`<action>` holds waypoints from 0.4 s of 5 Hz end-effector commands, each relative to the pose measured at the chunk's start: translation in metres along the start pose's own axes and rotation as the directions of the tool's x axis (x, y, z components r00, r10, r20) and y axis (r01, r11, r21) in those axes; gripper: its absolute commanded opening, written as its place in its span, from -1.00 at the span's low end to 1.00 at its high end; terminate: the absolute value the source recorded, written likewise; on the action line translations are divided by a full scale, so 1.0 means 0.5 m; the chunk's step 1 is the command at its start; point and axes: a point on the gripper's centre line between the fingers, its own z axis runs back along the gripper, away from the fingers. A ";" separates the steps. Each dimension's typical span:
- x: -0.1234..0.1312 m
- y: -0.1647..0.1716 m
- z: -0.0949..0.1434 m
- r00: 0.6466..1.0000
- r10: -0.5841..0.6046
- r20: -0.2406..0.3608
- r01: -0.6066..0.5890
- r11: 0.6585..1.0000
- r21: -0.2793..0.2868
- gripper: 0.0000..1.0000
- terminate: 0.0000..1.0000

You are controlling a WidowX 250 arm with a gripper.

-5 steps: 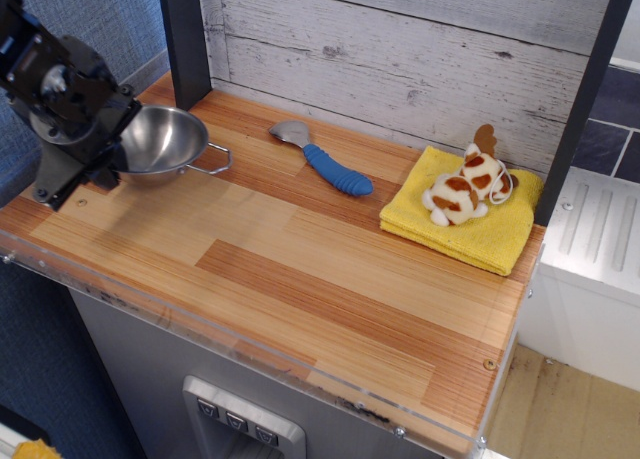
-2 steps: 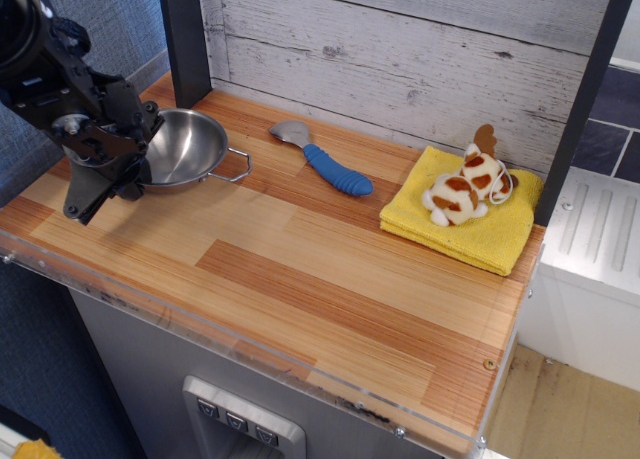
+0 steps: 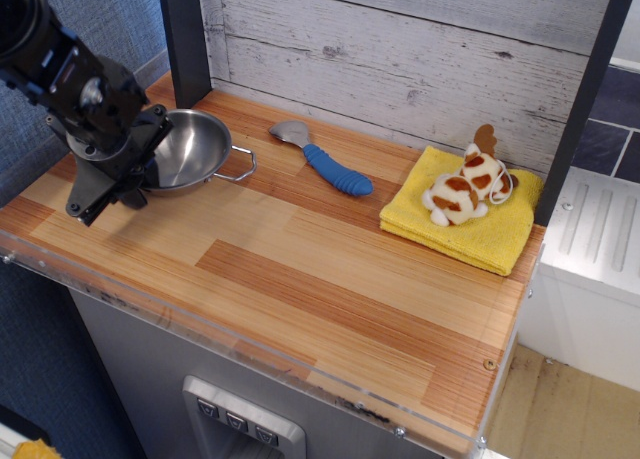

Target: Put the pot to the left of the spoon.

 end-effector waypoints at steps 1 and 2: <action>-0.004 -0.017 0.035 1.000 0.015 0.014 -0.014 0.999 -0.034 1.00 -1.00; 0.003 -0.024 0.042 1.000 0.005 0.021 -0.004 0.999 -0.038 1.00 -1.00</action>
